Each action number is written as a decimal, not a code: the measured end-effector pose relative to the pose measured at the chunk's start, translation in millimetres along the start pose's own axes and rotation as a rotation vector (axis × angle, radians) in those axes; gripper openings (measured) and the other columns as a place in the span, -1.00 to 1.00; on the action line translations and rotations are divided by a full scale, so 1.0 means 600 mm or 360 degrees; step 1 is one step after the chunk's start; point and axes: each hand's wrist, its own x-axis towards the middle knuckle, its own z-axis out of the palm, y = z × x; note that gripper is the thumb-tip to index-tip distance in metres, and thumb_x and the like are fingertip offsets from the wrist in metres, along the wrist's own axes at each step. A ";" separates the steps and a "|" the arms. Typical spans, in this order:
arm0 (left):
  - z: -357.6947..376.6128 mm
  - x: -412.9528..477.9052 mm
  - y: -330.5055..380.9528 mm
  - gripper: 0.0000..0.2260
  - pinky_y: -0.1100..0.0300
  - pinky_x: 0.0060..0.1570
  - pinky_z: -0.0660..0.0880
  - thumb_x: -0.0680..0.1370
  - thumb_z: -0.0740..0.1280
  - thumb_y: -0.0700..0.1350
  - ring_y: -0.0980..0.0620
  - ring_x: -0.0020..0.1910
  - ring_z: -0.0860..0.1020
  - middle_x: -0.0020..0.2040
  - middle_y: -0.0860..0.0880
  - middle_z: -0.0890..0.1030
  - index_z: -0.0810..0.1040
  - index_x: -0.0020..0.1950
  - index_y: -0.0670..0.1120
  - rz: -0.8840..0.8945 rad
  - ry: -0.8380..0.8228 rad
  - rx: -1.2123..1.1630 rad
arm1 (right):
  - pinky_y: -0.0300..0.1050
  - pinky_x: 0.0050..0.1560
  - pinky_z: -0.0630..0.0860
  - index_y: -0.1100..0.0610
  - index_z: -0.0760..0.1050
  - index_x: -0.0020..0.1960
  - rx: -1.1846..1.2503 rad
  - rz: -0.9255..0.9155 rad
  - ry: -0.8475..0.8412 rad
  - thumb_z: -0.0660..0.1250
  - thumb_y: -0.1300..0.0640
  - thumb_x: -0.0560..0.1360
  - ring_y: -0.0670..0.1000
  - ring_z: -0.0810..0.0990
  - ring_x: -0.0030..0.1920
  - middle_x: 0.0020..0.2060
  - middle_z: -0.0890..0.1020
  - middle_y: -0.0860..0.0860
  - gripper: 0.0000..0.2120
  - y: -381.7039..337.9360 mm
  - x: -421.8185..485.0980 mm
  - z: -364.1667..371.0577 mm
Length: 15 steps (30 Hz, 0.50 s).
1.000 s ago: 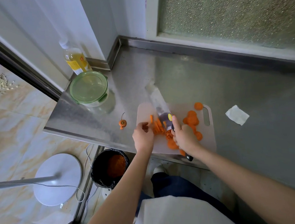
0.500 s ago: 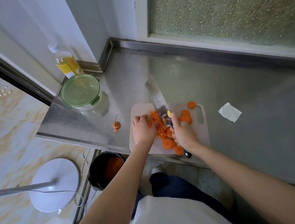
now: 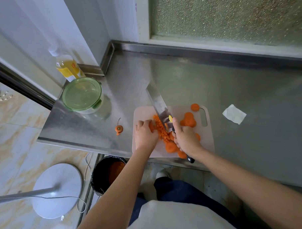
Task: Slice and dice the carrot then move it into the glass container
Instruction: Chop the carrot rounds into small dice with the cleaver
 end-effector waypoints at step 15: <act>0.009 -0.003 -0.004 -0.52 0.05 0.26 0.18 0.46 0.19 -0.21 -0.13 0.27 0.28 0.29 -0.09 0.36 0.31 0.39 -0.07 0.0215 -0.0052 0.0474 | -0.25 -0.58 0.15 0.12 0.23 -0.43 0.0055 -0.0035 0.0003 0.01 -0.20 0.61 -0.08 0.22 -0.61 -0.59 0.26 -0.01 -0.45 -0.003 -0.007 -0.002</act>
